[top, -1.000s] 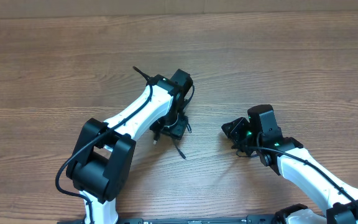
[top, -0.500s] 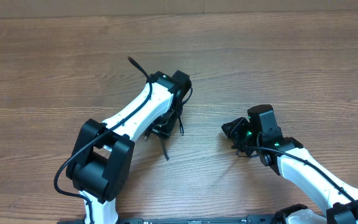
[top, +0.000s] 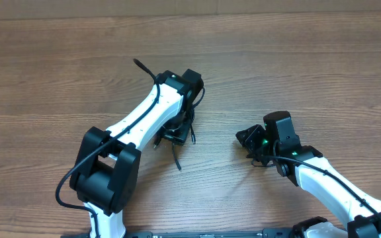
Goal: Untangle cables
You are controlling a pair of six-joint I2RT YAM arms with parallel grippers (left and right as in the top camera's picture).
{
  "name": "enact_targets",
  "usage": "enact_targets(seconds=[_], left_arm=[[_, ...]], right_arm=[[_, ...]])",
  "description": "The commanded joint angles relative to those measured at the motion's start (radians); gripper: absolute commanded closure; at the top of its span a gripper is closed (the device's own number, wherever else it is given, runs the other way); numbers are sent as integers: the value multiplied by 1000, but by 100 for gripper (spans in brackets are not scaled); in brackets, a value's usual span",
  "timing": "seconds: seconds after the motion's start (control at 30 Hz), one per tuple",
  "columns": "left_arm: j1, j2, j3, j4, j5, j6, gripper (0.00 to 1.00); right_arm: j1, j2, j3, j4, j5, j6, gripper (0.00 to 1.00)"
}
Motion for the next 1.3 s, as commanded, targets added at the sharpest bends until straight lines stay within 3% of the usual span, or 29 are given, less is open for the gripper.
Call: enact_targets(seconds=[0.0, 0.03, 0.07, 0.23, 0.4, 0.63, 0.73, 0.8, 1.07, 1.2, 1.27], left_arm=[[-4, -12, 21, 0, 160, -90, 53], [-11, -12, 19, -8, 159, -131, 63], [-15, -12, 18, -16, 159, -136, 64], [-37, -12, -19, -30, 155, -162, 65], [-53, -12, -139, 80, 109, -204, 60], [-49, -12, -235, 216, 104, -217, 64], [-49, -12, -237, 249, 104, -217, 78], [-49, -12, -235, 253, 105, -211, 96], [-42, -13, -27, 14, 111, -12, 96], [-42, -13, 90, -55, -39, 6, 95], [-42, -13, 114, -62, -125, 14, 89]], right_arm=[[6, 0, 15, 6, 11, 3, 64], [6, 0, 15, 5, 11, 3, 65], [6, 0, 15, 5, 11, 3, 64], [6, 0, 15, 5, 11, 0, 65], [6, 0, 15, 6, 11, 0, 64], [6, 0, 15, 6, 11, 0, 64], [6, 0, 15, 6, 11, 0, 64], [6, 0, 15, 6, 11, 0, 64], [6, 0, 15, 14, 11, 0, 64], [6, 0, 15, 14, 11, 0, 64], [6, 0, 15, 13, 11, -1, 64]])
